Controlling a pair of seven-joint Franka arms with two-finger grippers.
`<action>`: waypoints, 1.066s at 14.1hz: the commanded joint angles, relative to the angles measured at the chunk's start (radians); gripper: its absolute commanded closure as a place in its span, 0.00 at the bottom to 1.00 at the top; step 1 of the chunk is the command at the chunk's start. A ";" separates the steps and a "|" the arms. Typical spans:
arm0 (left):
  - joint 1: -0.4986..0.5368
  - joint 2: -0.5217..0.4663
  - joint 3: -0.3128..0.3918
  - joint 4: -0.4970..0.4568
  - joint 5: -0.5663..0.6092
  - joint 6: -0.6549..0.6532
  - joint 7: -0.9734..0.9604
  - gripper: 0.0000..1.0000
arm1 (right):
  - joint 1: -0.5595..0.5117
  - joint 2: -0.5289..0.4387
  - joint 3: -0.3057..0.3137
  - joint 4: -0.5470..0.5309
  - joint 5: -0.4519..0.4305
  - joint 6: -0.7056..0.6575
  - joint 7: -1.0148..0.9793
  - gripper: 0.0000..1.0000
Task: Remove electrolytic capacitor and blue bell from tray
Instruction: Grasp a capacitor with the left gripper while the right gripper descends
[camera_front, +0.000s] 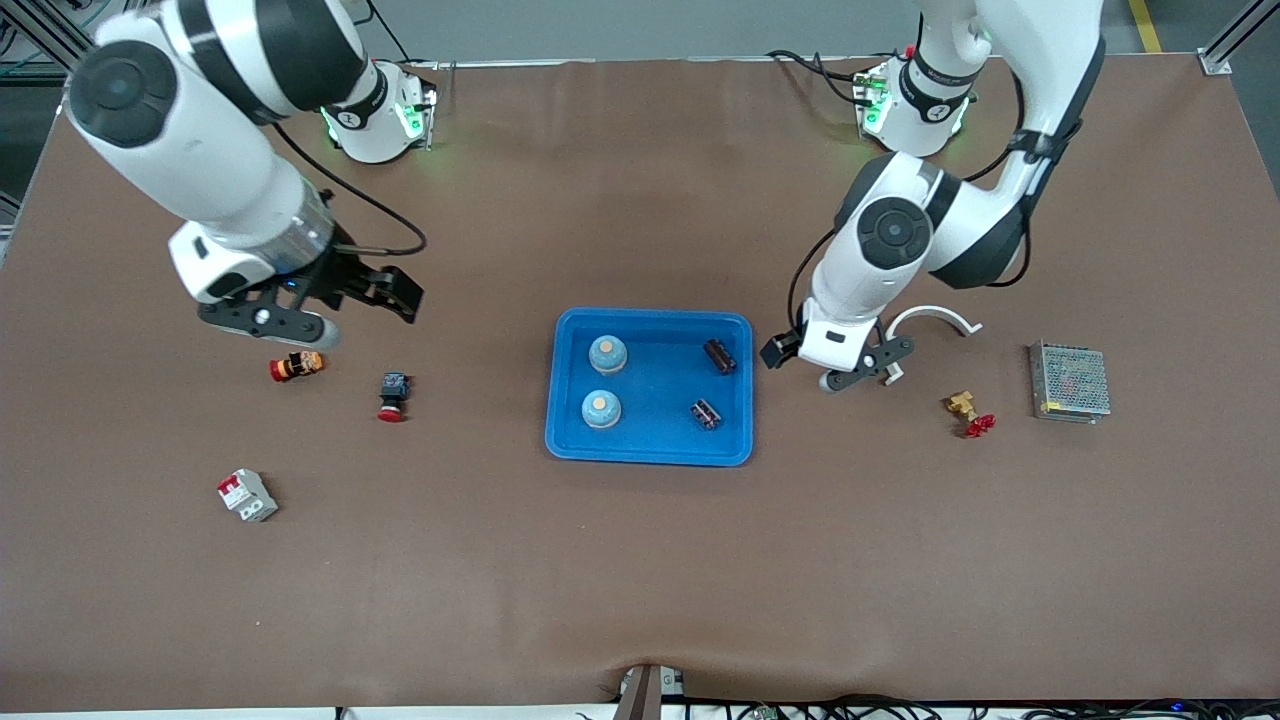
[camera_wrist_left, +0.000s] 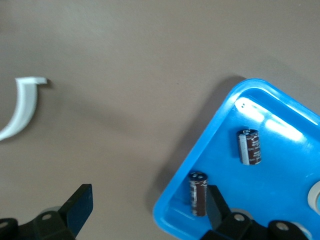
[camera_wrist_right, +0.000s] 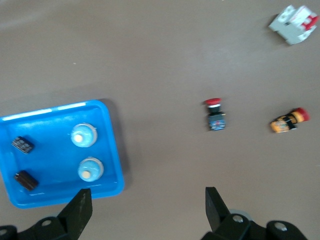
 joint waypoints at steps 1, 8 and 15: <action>-0.049 0.061 0.001 0.016 0.036 0.063 -0.118 0.04 | 0.053 0.034 -0.012 -0.031 0.041 0.105 0.088 0.00; -0.131 0.222 0.001 0.112 0.176 0.097 -0.359 0.26 | 0.162 0.135 -0.014 -0.058 0.030 0.262 0.233 0.00; -0.179 0.294 0.012 0.151 0.179 0.097 -0.398 0.40 | 0.274 0.229 -0.014 -0.058 -0.056 0.266 0.235 0.00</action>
